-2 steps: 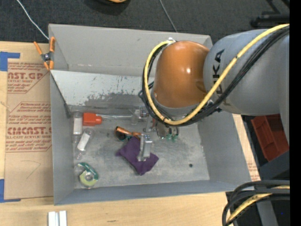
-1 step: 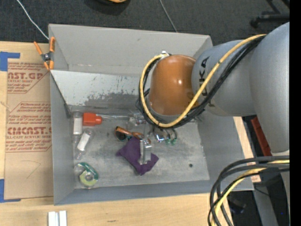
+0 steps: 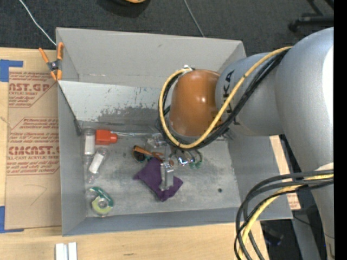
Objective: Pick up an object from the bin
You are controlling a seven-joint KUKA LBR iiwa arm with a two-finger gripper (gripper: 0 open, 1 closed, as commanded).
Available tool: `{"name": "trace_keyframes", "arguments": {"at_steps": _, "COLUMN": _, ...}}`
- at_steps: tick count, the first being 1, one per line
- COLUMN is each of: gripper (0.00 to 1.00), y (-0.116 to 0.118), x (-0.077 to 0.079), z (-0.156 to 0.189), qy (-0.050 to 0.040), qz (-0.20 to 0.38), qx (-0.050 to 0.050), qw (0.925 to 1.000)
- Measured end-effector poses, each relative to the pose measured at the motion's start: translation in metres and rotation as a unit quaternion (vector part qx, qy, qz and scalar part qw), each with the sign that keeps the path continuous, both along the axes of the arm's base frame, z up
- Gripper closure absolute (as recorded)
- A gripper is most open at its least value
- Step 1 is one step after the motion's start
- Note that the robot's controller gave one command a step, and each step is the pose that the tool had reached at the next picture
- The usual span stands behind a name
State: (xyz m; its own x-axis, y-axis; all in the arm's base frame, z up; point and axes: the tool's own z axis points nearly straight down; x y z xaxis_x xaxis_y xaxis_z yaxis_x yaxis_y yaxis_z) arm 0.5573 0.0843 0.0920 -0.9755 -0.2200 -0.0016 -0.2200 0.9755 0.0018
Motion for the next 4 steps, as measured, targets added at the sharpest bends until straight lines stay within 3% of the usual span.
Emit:
{"name": "trace_keyframes", "arguments": {"at_steps": 1, "gripper": 0.0, "y": -0.013, "x": 0.006, "z": -0.001, "qy": -0.0011, "qz": 0.138, "qx": 0.0, "qw": 0.9904}}
{"name": "trace_keyframes", "arguments": {"at_steps": 2, "gripper": 1.0, "y": -0.015, "x": 0.01, "z": -0.021, "qy": -0.0017, "qz": 0.257, "qx": 0.001, "qw": 0.9665}}
{"name": "trace_keyframes", "arguments": {"at_steps": 4, "gripper": 1.0, "y": -0.015, "x": 0.01, "z": -0.021, "qy": -0.0017, "qz": 0.256, "qx": 0.001, "qw": 0.9665}}
